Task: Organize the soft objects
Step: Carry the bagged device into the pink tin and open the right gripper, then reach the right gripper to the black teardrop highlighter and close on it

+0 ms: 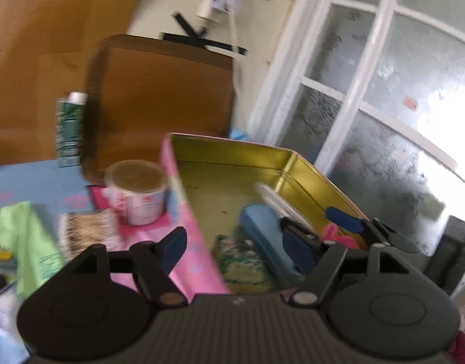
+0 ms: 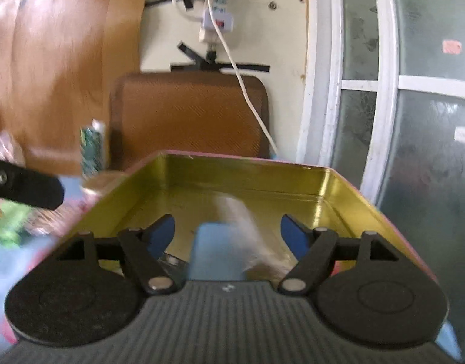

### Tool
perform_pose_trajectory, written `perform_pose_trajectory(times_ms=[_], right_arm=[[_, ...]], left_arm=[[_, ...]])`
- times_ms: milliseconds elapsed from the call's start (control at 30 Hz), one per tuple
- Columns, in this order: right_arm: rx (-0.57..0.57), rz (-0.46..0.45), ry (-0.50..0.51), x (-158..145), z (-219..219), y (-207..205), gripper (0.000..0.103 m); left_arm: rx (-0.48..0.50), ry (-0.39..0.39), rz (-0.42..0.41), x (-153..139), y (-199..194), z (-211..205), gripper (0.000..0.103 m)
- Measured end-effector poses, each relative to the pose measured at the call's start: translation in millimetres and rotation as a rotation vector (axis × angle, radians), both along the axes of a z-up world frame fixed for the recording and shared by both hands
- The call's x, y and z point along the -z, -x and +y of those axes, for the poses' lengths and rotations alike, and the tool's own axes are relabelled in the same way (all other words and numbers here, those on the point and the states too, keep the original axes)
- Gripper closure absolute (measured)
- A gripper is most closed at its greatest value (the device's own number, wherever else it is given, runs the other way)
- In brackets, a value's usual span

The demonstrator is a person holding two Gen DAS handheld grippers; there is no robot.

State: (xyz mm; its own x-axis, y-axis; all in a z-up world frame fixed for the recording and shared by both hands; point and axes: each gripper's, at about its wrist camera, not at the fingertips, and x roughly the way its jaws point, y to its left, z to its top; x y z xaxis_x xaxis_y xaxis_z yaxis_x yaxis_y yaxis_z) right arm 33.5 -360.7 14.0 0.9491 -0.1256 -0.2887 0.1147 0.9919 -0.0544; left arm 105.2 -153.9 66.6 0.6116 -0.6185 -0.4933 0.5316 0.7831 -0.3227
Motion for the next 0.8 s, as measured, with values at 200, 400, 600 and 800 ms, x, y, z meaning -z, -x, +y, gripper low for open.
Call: perform_pose_trajectory(times_ms=[200,400,600,800], right_arm=[[-0.121,-0.079,-0.079,-11,38,22,0.024],[-0.293,-0.058,-0.102,-6,98,32,0.024],[-0.441,0.080,-0.113,16,152,19,0.024],[-0.497,0.152,-0.110,25,181,5,0.025]], left_arm=[[-0.152,-0.012,-0.023,17,22,79,0.029],[-0.348,-0.028,-0.013,41,42,165,0.029],[-0.531,-0.072,0.044,62,47,229,0.029],[-0.592,-0.049,0.077,75,46,257,0.029]])
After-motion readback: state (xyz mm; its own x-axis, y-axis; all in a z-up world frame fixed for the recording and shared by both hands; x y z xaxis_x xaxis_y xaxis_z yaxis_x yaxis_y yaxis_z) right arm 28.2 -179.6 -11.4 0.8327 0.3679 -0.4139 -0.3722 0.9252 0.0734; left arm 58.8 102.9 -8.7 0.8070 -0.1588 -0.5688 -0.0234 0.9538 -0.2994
